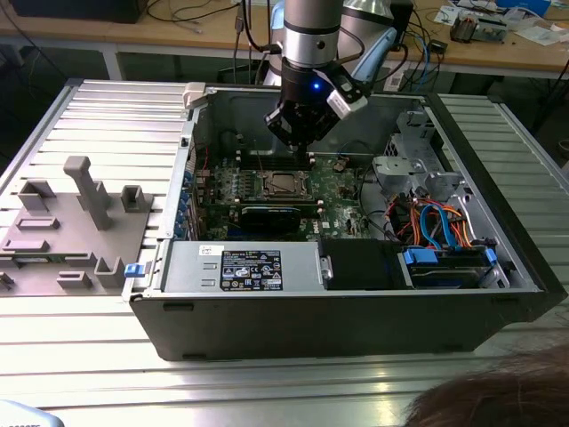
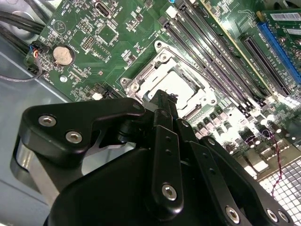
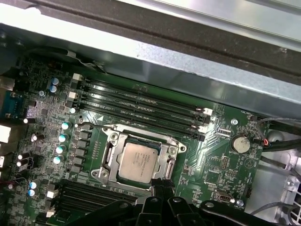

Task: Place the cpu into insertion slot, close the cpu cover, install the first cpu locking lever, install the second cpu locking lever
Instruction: 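Install the first cpu locking lever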

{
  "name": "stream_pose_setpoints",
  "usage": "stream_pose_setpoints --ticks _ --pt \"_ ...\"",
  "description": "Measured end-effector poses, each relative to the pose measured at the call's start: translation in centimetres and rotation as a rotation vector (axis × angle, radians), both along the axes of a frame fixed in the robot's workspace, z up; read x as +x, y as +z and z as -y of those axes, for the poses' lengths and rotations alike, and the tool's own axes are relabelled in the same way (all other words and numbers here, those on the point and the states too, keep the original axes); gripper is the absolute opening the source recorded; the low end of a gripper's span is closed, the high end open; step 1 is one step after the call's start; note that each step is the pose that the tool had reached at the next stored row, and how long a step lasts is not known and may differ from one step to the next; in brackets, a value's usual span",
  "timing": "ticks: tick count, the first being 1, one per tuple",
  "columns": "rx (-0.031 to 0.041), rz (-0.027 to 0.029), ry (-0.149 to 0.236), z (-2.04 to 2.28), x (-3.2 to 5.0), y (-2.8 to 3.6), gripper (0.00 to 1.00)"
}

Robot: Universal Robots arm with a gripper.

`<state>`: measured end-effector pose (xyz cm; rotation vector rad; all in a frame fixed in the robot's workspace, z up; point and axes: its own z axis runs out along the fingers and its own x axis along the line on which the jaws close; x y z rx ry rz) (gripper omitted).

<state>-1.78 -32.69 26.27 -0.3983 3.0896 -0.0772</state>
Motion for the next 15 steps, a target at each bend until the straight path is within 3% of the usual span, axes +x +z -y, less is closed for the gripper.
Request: stream_pose_setpoints --ticks 15 --pt "0.0018 0.0001 0.039 0.00 0.00 0.00 0.11"
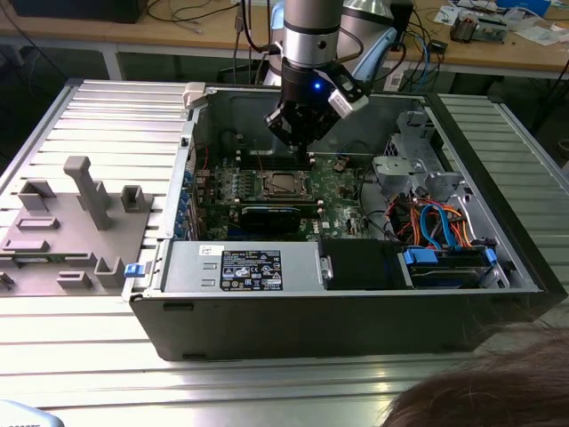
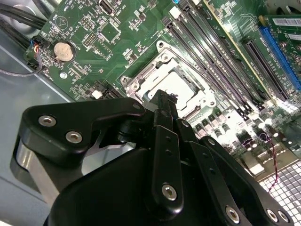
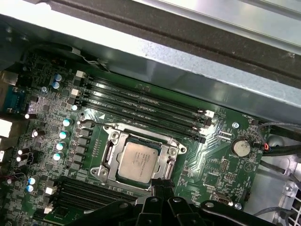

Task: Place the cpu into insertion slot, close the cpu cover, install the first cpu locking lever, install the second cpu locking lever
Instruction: 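Install the first cpu locking lever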

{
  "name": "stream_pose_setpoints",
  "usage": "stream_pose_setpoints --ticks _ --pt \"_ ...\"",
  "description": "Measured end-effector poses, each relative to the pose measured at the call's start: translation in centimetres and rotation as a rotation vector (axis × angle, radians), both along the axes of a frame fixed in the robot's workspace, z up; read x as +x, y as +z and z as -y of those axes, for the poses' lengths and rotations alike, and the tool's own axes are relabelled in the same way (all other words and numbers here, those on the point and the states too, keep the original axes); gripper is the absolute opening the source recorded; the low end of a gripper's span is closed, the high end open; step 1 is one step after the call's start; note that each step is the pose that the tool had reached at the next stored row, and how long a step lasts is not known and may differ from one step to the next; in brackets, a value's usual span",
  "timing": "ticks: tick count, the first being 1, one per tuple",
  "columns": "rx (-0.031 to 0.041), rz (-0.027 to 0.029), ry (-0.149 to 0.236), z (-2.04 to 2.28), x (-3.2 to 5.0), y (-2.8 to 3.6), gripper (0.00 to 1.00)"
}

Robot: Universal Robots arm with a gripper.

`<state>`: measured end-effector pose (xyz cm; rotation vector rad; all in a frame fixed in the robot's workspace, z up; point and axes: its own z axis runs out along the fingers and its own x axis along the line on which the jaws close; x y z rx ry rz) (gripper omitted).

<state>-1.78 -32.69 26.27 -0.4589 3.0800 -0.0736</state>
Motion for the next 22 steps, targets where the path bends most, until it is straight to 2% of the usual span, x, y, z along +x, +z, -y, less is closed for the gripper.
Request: stream_pose_setpoints --ticks 17,19,22 --pt "0.0031 0.0000 0.051 0.00 0.00 0.00 0.11" --pt "0.0047 0.0001 0.076 0.00 0.00 0.00 0.11" --pt "0.0064 0.0000 0.084 0.00 0.00 0.00 0.11"
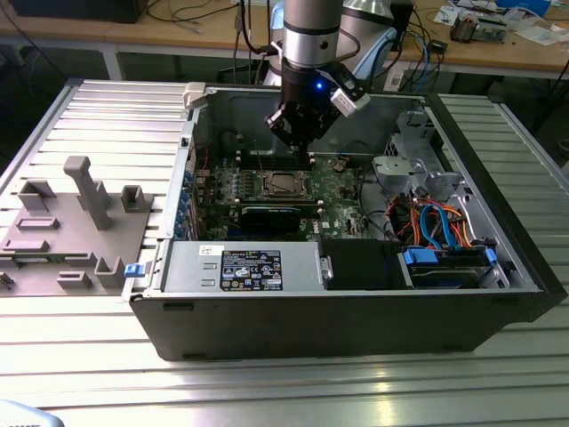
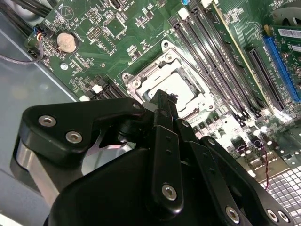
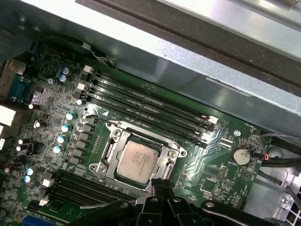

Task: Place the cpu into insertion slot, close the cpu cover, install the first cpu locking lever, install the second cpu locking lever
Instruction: 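Install the first cpu locking lever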

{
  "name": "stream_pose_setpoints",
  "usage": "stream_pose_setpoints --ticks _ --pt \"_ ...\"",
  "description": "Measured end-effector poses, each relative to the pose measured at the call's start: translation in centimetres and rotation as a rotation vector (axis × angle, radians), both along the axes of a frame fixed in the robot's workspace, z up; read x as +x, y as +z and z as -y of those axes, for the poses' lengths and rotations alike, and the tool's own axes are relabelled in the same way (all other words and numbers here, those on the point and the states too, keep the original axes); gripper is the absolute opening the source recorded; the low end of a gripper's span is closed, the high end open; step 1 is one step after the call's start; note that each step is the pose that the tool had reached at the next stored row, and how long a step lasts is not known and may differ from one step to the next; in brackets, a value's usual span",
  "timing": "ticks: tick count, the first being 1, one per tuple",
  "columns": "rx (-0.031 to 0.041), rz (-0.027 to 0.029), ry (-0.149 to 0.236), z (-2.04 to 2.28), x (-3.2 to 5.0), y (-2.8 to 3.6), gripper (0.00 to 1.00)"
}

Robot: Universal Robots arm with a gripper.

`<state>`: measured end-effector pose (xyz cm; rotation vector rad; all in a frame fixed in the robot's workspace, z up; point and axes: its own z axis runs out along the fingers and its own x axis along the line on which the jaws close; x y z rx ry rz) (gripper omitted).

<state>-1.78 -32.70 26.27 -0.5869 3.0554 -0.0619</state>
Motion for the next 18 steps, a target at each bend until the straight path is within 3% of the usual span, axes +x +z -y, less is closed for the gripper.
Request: stream_pose_setpoints --ticks 5,6,13,18 --pt "0.0003 0.0000 -0.070 0.00 0.00 -0.12 0.11" --pt "0.0007 -0.0001 -0.099 0.00 0.00 -0.16 0.11" --pt "0.0241 -0.0012 -0.205 0.00 0.00 -0.36 0.11" --pt "0.0293 -0.0010 -0.270 0.00 0.00 -0.40 0.11"
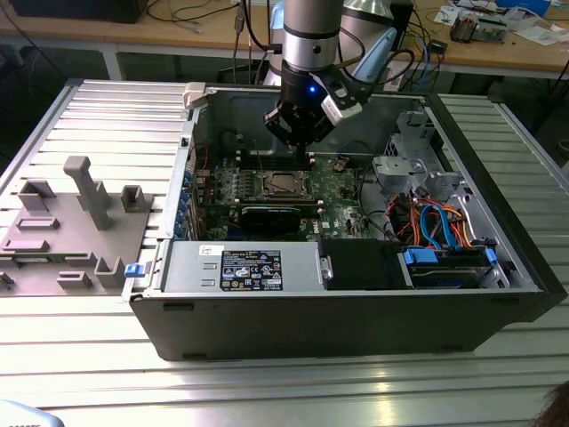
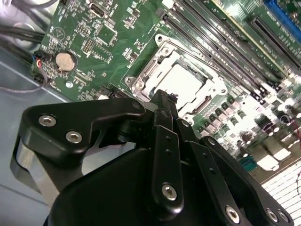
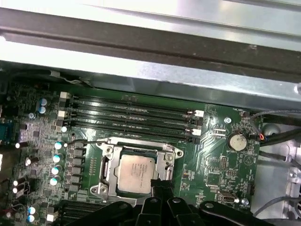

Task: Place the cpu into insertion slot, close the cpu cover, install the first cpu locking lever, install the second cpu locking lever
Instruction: 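Install the first cpu locking lever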

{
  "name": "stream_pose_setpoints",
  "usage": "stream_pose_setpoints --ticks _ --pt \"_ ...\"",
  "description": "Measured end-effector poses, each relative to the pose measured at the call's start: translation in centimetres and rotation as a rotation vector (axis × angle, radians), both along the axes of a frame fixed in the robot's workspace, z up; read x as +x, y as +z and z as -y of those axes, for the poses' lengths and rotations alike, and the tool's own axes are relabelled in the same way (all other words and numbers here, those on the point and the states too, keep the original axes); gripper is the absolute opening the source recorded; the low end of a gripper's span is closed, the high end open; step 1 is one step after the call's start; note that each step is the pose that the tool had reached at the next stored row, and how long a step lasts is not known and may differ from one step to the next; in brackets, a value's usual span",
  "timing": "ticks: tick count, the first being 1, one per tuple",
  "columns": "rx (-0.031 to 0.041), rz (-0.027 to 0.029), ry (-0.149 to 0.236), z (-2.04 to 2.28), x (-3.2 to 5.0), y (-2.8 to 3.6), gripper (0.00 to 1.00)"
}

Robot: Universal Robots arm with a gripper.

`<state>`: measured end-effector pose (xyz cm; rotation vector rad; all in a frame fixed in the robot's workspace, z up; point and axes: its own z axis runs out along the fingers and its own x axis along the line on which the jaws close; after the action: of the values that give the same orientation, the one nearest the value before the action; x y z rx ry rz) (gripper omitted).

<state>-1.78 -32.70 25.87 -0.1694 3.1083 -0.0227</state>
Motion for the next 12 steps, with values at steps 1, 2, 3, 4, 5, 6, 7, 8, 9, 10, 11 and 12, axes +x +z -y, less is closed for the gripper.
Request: stream_pose_setpoints --ticks 1,2,3,4,5,6,7,8,9,10,11,12 --pt "0.0001 0.0000 -0.014 0.00 0.00 -0.01 0.11" --pt "0.0002 0.0000 -0.028 0.00 0.00 -0.02 0.11" --pt "0.0002 0.0000 -0.041 0.00 0.00 -0.02 0.11" --pt "0.0003 0.0001 -0.054 0.00 0.00 -0.03 0.11" --pt "0.0003 0.0000 -0.068 0.00 0.00 -0.03 0.11" --pt "0.0003 0.0001 -0.083 0.00 0.00 -0.04 0.11" --pt "0.0007 0.0001 -0.096 0.00 0.00 -0.04 0.11" --pt "0.0017 0.0000 -0.108 0.00 0.00 -0.05 0.11" --pt "0.0040 -0.0001 -0.124 -0.01 0.00 -0.05 0.11" --pt "0.0058 -0.0001 -0.131 0.00 0.01 -0.06 0.11" --pt "0.0073 -0.0001 -0.140 -0.01 0.01 -0.06 0.11" --pt "0.0073 -0.0002 -0.140 -0.01 0.00 -0.06 0.11"
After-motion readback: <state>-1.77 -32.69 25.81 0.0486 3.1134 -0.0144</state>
